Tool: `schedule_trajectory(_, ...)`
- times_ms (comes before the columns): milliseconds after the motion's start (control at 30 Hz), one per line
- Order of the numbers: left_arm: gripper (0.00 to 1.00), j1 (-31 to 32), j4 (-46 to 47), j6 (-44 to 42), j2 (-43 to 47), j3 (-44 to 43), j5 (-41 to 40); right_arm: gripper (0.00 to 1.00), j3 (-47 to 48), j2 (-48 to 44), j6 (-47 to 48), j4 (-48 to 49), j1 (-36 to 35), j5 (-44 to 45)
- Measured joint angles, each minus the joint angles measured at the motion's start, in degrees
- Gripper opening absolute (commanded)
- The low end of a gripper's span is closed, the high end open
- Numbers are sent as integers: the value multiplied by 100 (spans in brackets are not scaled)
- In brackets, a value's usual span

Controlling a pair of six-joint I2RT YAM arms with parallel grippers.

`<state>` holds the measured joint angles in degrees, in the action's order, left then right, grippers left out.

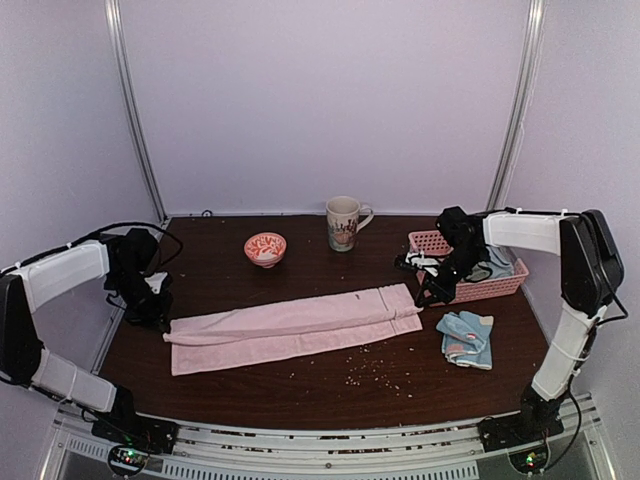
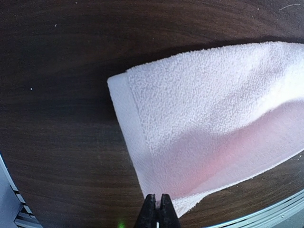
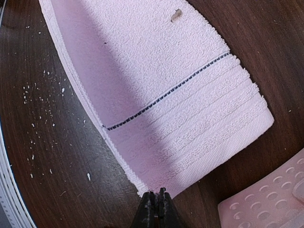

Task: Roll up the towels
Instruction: Fold the towel at the center of the board.

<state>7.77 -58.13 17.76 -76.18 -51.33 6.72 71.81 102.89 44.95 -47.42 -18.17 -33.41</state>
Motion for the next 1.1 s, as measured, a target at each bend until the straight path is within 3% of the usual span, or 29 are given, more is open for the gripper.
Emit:
schedule_trajectory(833, 0, 629, -44, 273, -396, 437, -129, 0, -299, 170, 378, -26, -199, 404)
schedule_trajectory(933, 6, 717, -46, 282, -396, 452, -105, 1, -348, 170, 442, -46, -225, 459)
schedule_trajectory(1100, 20, 883, -256, 407, -254, 516, -55, 17, -398, 136, 621, -157, -227, 505)
